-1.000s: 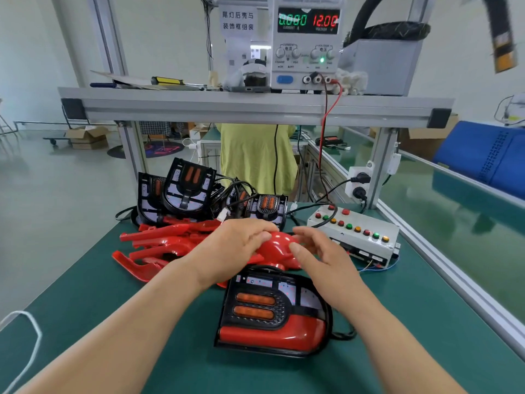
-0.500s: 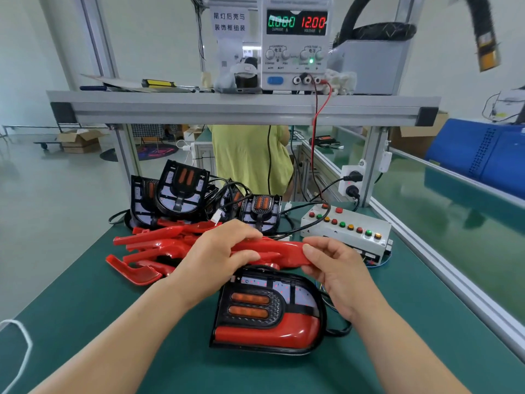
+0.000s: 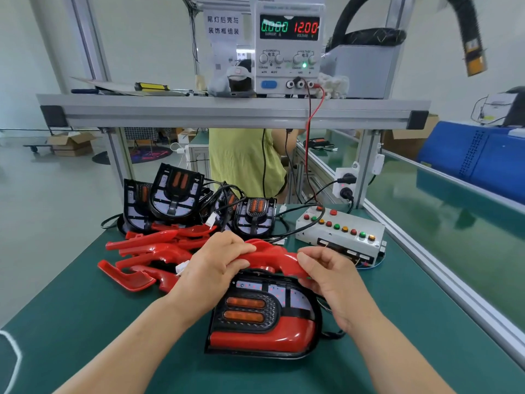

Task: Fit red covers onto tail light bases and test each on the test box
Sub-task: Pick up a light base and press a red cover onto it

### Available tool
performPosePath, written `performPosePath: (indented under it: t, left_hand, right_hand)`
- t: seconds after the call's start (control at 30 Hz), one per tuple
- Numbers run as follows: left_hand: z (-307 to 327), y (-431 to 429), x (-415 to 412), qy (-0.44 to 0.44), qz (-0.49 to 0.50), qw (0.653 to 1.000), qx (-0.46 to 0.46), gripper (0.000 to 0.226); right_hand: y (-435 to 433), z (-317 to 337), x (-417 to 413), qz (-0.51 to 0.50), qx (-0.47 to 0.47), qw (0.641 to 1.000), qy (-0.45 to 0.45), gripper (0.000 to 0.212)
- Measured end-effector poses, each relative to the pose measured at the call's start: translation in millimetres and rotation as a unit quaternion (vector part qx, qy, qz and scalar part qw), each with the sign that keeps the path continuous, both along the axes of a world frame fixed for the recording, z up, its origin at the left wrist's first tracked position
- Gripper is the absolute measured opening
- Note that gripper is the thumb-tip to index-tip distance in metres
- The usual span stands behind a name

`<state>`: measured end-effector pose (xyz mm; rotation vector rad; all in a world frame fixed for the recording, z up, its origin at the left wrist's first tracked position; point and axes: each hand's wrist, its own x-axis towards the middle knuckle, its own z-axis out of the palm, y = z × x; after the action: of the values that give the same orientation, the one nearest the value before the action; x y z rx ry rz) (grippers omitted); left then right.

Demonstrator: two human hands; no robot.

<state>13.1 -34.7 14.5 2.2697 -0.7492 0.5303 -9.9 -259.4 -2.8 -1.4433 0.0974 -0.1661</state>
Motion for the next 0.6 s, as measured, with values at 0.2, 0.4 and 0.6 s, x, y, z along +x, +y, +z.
performPosePath:
  t: [0.2,0.4,0.6]
  left_hand:
    - [-7,9,0,0.037,0.024,0.999,-0.031,0.023]
    - [-12,8,-9,0.022,0.027,0.999,-0.026,0.025]
    - [-13,10,-13,0.012,0.031,0.999,-0.03,0.025]
  right_hand:
    - [-19,-5,-1,-0.002,-0.349,0.936,0.044,0.017]
    - [-24,-12,1,0.105,-0.357,0.922,0.11,0.021]
    - [-20,-22,0,0.139,-0.252,0.944,0.159,0.034]
